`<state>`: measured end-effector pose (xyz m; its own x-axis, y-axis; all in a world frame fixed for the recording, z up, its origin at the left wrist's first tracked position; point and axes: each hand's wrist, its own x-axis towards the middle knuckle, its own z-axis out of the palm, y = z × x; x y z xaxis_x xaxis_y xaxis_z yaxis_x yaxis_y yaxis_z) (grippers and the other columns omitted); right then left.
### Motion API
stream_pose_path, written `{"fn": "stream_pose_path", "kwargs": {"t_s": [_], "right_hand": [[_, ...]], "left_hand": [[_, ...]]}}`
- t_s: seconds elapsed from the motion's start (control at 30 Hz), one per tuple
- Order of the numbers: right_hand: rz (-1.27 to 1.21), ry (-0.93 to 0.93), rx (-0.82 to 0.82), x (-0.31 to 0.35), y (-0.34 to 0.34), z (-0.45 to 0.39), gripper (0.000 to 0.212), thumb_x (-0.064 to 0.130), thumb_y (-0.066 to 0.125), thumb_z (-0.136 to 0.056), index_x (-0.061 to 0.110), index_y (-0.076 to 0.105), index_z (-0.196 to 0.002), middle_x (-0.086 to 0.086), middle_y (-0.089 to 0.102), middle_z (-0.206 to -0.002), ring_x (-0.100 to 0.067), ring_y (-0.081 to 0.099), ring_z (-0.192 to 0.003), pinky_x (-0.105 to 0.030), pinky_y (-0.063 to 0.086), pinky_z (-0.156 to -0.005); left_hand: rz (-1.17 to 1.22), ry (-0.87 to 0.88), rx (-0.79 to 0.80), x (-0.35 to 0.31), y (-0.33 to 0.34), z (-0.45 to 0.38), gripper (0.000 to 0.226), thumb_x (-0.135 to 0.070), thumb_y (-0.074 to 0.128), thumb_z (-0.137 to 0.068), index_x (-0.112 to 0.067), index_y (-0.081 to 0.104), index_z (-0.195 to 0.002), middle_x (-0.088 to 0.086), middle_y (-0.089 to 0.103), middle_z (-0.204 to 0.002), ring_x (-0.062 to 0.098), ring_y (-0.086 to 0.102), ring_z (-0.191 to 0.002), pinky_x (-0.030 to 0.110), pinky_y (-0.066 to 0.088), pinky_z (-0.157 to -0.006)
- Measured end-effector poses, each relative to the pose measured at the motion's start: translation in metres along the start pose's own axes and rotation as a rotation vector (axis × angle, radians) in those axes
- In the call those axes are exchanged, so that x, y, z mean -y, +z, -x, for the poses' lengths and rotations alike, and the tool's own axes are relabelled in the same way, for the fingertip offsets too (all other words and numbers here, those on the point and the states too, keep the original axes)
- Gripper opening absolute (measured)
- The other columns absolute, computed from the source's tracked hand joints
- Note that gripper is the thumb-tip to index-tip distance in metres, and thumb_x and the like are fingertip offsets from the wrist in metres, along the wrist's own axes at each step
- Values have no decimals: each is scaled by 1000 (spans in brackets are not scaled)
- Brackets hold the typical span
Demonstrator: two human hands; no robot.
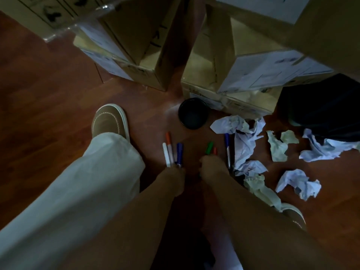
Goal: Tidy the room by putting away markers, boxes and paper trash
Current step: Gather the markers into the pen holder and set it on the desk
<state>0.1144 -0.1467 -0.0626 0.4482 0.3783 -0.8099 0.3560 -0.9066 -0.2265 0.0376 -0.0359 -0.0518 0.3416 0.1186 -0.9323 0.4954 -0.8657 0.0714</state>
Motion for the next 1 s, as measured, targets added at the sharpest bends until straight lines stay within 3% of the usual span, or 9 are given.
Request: {"fn": "stream_pose_path", "kwargs": {"t_s": [0.23, 0.3, 0.4, 0.53, 0.63, 0.77, 0.83, 0.93, 1.0], "right_hand": [[-85, 77, -54, 8, 8, -10, 20, 10, 45, -97, 6, 60, -109, -17, 62, -115, -33, 59, -107, -39, 49, -83], [-118, 111, -83, 9, 9, -10, 25, 6, 41, -96, 8, 58, -116, -18, 62, -117, -34, 59, -108, -39, 49, -83], [-362, 198, -156, 8, 12, -9, 44, 6, 44, -95, 14, 35, -137, -21, 61, -119, -37, 61, -106, -39, 46, -77], [-643, 179, -244, 4, 9, -8, 63, 10, 65, -81, 7, 30, -133, -21, 61, -110, -36, 63, -97, -30, 43, -72], [-674, 55, -423, 1, -4, -5, 35, 12, 67, -76, 6, 49, -105, -11, 59, -85, -29, 61, -81, -28, 40, -68], [-799, -50, -700, -2, -35, 3, 11, 3, 66, -79, 5, 58, -85, -5, 59, -71, -22, 58, -66, -26, 39, -65], [-887, -56, -772, 1, -59, 4, 7, 5, 64, -83, 8, 58, -86, -1, 58, -67, -13, 54, -57, -25, 39, -60], [-999, -44, -677, 9, -88, 0, 6, 13, 62, -90, 14, 62, -95, 2, 60, -72, -8, 54, -61, -21, 40, -60], [-1000, -80, -697, 15, -99, -4, 12, 12, 62, -91, 8, 65, -102, 0, 61, -83, -8, 55, -71, -6, 40, -59]], "left_hand": [[-22, 80, 179, 10, 12, 3, 60, -20, 48, -100, -18, 21, -154, 17, 18, -158, 33, 37, -137, 40, 39, -109], [-38, 94, 148, 13, 15, 0, 59, -21, 45, -101, -17, 19, -154, 17, 11, -160, 35, 30, -141, 41, 35, -112], [9, 139, -22, 13, 21, -4, 47, -19, 47, -99, -12, 39, -145, 18, 34, -151, 31, 42, -133, 40, 41, -108], [219, 250, -356, 20, 29, 1, 18, -22, 51, -97, -18, 63, -110, 8, 60, -116, 25, 62, -100, 32, 49, -82], [474, 298, -498, 24, 22, 12, 8, -13, 60, -91, -20, 61, -93, 0, 63, -102, 11, 62, -88, 25, 50, -78], [900, 149, -572, 25, 1, 27, 30, -12, 67, -88, -28, 42, -91, -8, 62, -79, 4, 61, -65, 11, 42, -52], [1137, 122, -608, 20, -19, 32, 36, -10, 71, -85, -24, 44, -104, -10, 62, -85, 1, 64, -71, 10, 46, -56], [1325, 203, -599, 6, -57, 27, 31, -4, 72, -84, -19, 55, -105, -12, 62, -89, -13, 61, -75, 8, 47, -65], [1374, 237, -585, -3, -80, 21, 27, -7, 73, -84, -23, 63, -103, -9, 68, -95, -9, 64, -83, 11, 49, -74]]}}
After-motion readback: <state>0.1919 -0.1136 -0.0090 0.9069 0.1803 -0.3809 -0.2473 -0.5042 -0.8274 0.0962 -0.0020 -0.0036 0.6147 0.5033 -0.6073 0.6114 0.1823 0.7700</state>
